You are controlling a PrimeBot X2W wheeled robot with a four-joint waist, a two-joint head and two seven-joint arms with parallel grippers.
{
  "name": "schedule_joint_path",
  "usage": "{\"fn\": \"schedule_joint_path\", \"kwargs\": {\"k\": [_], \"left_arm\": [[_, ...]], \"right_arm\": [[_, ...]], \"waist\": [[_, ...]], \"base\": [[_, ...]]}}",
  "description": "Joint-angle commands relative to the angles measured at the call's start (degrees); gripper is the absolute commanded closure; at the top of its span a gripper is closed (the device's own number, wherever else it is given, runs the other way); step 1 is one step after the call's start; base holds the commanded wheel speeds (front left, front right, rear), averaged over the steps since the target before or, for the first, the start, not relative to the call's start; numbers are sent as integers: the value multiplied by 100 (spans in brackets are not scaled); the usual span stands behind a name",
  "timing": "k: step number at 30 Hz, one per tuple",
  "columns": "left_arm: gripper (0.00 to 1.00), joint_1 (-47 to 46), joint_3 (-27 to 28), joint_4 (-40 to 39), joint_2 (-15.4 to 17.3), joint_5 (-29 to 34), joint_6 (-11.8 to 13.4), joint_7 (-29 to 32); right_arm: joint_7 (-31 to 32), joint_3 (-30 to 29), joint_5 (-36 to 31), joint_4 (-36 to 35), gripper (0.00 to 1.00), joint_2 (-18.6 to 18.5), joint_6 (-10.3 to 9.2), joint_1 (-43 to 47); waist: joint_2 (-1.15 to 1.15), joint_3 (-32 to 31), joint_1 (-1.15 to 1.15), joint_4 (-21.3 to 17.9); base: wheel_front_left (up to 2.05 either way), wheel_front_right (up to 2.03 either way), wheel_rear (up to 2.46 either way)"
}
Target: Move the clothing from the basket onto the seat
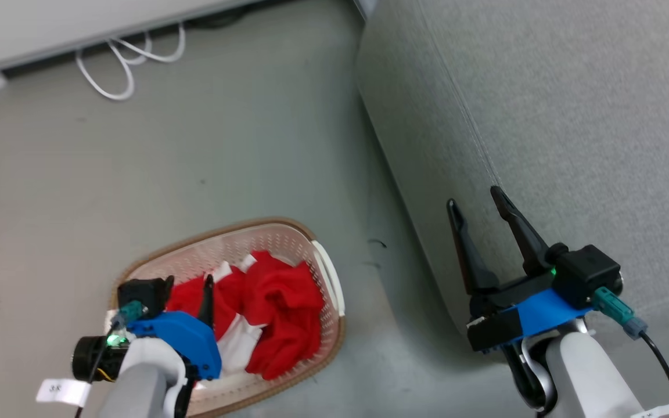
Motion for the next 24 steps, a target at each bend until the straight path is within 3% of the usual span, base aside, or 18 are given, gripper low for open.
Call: {"fn": "schedule_joint_path", "kwargs": {"k": [1,16,24], "left_arm": [[0,-177,31,147,85,-44,-20,71],[0,-1292,243,1347,545,-218,191,587],[0,-1678,56,1845,633,67,923,805]], "right_arm": [[-69,67,87,-26,0,0,3,-132],[-233,720,739,-378,0,1,3,-620],[-235,666,832,-618,0,1,3,-357]], "waist": [[0,608,-1,-495],[0,1959,-1,-1207],[0,2194,-1,-1163]], "base": [[0,0,0],[0,0,0],[1,1,1]]}}
